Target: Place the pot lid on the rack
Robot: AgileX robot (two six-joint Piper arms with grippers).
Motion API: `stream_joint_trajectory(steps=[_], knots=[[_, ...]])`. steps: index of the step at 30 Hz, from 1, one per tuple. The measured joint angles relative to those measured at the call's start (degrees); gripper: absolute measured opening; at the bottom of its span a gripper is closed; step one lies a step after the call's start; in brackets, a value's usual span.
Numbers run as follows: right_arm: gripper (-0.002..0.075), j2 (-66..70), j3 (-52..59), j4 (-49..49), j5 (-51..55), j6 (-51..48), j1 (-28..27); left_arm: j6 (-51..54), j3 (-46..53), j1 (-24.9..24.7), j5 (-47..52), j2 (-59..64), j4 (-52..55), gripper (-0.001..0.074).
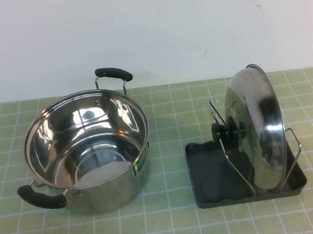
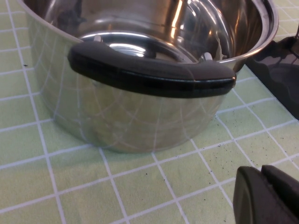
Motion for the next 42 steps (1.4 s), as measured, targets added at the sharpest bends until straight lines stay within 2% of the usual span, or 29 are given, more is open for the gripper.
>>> stream_joint_trajectory(steps=[3,7,11,16,20,23,25,30,31,33,36,42], knots=[[-0.0001,-0.3,0.0,1.4,-1.8,-1.6,0.0,0.0,0.0,0.0,0.1,0.0,0.0,-0.0001],[-0.0001,-0.3,0.3,10.9,-3.6,-14.0,0.0,0.0,0.0,0.0,0.1,0.0,0.0,-0.0001],[-0.0001,-1.6,0.4,12.7,-4.0,-20.8,-2.2,-0.3,0.0,0.0,0.1,0.0,0.0,-0.0001],[-0.0001,-2.0,0.4,13.0,0.8,-22.1,-8.5,0.3,0.0,0.0,0.2,0.0,0.0,-0.0001],[-0.0001,-2.0,0.4,11.2,4.3,-17.9,-12.8,0.7,0.0,0.0,0.2,0.0,0.0,-0.0001],[-0.0001,-2.0,0.4,-3.7,5.9,-2.2,-14.6,0.8,0.0,0.0,0.2,0.0,0.0,-0.0001],[-0.0001,-2.0,0.4,-19.7,7.3,15.7,-15.0,0.8,0.0,0.0,0.2,0.0,0.0,-0.0001],[-0.0001,-2.0,1.1,-68.6,17.2,75.3,-15.3,0.8,0.0,0.0,0.2,0.0,0.0,-0.0001],[-0.0001,-2.0,1.7,-78.5,20.4,85.8,-15.3,0.9,0.0,0.0,0.2,0.0,0.0,-0.0001],[-0.0001,-2.0,3.3,-89.4,25.6,100.3,-15.3,1.3,0.0,0.0,0.2,0.0,0.0,-0.0001],[-0.0001,-2.0,6.5,-97.6,31.5,111.5,-15.3,1.5,0.0,0.0,0.2,0.0,0.0,-0.0001],[-0.0001,-2.1,8.4,-98.4,33.3,116.0,-15.3,1.7,0.0,0.0,0.2,0.0,0.0,-0.0001]])
